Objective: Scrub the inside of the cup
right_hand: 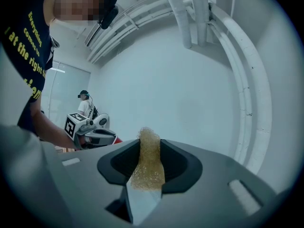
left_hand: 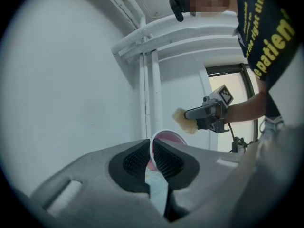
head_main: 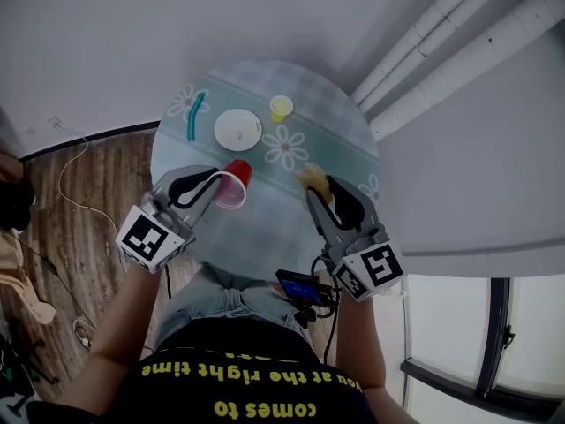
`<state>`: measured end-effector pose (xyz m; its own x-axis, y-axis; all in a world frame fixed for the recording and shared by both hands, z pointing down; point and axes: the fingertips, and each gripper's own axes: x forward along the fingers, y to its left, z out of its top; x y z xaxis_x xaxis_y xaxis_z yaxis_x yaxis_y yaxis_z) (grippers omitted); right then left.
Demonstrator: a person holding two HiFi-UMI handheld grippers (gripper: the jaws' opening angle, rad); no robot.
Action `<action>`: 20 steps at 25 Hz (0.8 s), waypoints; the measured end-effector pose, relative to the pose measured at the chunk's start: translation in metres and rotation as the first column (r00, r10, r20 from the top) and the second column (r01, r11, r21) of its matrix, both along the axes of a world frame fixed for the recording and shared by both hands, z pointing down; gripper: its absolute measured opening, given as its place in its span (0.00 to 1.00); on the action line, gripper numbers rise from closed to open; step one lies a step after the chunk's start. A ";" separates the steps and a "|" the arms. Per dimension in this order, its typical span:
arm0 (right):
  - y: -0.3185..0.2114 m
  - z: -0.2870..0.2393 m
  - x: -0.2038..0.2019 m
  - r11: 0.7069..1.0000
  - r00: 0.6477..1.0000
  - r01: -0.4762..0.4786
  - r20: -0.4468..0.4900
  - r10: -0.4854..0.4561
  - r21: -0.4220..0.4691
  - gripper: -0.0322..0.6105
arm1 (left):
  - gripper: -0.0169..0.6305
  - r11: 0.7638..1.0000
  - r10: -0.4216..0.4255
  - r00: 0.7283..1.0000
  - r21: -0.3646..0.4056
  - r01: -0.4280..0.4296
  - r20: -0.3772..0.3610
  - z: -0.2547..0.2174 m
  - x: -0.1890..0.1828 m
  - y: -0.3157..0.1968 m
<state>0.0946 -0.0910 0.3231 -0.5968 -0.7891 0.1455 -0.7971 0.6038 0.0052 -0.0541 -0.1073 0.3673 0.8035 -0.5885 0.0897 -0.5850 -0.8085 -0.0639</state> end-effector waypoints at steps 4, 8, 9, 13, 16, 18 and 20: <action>0.000 0.003 0.002 1.000 1.000 -0.007 -0.001 0.007 -0.006 0.26 | 0.07 1.000 -0.001 1.000 -0.004 0.001 0.002 0.002 0.000 0.000; 0.000 0.006 0.004 1.000 1.000 -0.010 -0.002 0.010 -0.014 0.26 | 0.07 1.000 -0.002 1.000 -0.005 0.002 0.011 0.005 0.000 0.000; 0.000 0.007 0.005 1.000 1.000 -0.010 -0.003 0.010 -0.018 0.26 | 0.07 1.000 -0.002 1.000 -0.006 0.002 0.017 0.007 0.000 0.000; -0.001 0.013 0.008 0.999 1.000 -0.012 -0.007 0.012 -0.033 0.26 | 0.07 1.000 -0.010 1.000 -0.026 0.011 0.025 0.018 -0.002 0.000; -0.003 0.018 0.010 0.999 1.000 -0.018 -0.009 0.017 -0.047 0.26 | 0.07 0.999 -0.015 1.000 -0.046 0.016 0.027 0.025 -0.003 -0.001; -0.004 0.021 0.011 0.998 1.000 -0.020 -0.011 0.019 -0.055 0.26 | 0.07 0.999 -0.013 1.000 -0.052 0.015 0.027 0.028 -0.004 -0.001; -0.006 0.023 0.012 0.998 1.000 -0.020 -0.014 0.019 -0.061 0.26 | 0.07 0.998 -0.014 1.000 -0.064 0.016 0.024 0.033 -0.005 -0.002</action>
<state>0.1065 -0.0970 0.3465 -0.5789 -0.7899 0.2023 -0.8089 0.5876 -0.0203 -0.0587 -0.1093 0.4000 0.7918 -0.5930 0.1465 -0.5961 -0.8025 -0.0266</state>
